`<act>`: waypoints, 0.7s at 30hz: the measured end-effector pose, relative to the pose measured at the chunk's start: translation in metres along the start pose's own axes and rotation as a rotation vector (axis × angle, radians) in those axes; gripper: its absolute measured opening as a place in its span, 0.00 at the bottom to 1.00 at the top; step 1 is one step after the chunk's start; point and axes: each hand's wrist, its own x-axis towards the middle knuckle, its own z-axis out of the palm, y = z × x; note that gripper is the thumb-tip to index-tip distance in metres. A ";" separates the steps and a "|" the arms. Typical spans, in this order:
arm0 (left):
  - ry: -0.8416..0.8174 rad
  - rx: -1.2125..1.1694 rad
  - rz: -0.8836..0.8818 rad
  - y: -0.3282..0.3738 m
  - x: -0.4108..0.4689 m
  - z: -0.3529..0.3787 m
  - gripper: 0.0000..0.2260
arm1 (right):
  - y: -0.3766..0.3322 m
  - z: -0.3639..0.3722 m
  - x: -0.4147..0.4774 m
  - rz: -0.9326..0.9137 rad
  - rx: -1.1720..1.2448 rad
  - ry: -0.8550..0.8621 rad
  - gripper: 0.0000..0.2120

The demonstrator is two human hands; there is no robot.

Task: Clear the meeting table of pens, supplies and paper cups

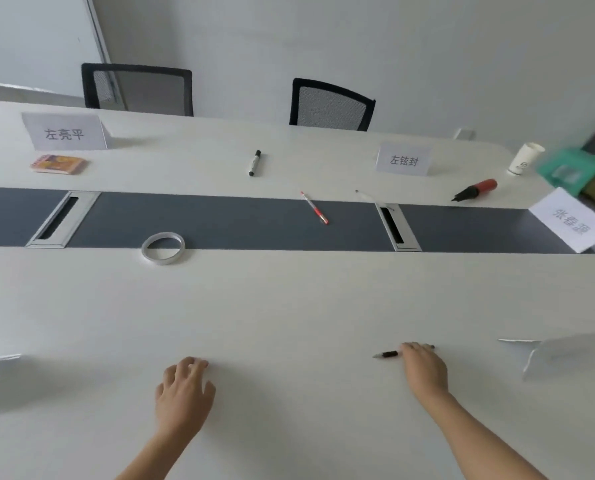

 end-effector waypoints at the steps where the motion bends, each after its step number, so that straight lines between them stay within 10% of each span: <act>1: -0.003 0.019 0.026 0.004 0.007 0.000 0.17 | -0.002 0.000 0.002 0.012 -0.020 -0.008 0.13; 12: 0.025 -0.043 -0.004 0.025 0.089 0.000 0.21 | -0.080 -0.035 0.063 -0.119 0.074 0.141 0.18; 21: 0.083 0.002 -0.044 0.015 0.099 0.011 0.33 | -0.152 -0.071 0.193 0.048 0.655 0.192 0.09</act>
